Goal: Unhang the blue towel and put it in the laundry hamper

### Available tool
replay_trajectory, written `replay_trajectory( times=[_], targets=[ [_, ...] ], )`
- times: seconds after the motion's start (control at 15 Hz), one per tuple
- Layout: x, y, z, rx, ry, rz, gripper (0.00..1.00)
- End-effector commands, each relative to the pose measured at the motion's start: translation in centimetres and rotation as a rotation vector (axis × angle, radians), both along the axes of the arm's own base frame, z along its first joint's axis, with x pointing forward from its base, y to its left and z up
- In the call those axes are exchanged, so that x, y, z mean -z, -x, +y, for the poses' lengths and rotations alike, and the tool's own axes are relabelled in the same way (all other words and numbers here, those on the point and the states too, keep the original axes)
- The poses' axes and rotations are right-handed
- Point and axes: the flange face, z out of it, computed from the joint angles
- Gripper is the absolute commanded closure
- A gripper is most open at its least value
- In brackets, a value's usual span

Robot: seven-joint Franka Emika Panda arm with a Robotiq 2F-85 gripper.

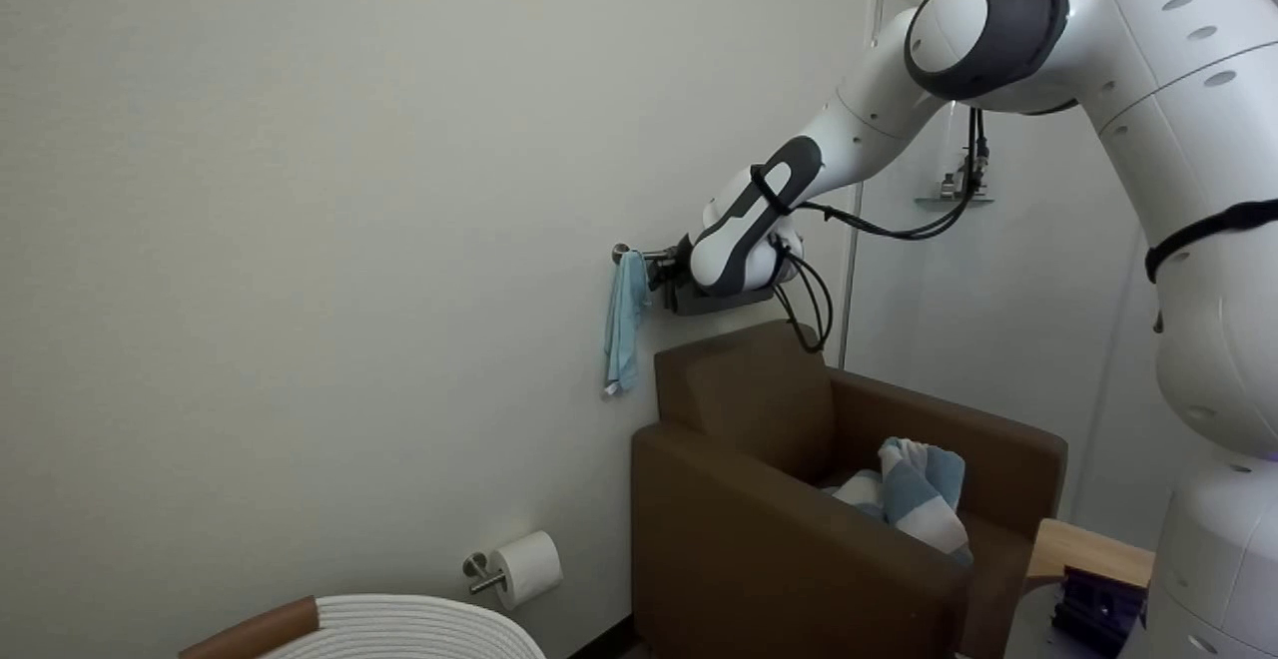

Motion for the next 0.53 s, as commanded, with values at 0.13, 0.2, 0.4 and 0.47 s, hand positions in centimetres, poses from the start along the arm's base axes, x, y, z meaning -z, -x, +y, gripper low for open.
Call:
replay_trajectory(
  times=[0.13, 0.2, 0.4, 0.47],
  targets=[
    [-0.11, 0.05, -0.12, -0.003, -0.003, -0.008, 0.80],
    [-0.11, 0.04, -0.09, -0.004, -0.003, -0.008, 0.87],
    [-0.14, -0.08, 0.26, -0.020, -0.011, -0.019, 0.95],
    [-0.14, -0.10, 0.24, -0.023, -0.005, -0.021, 0.97]
  ],
)
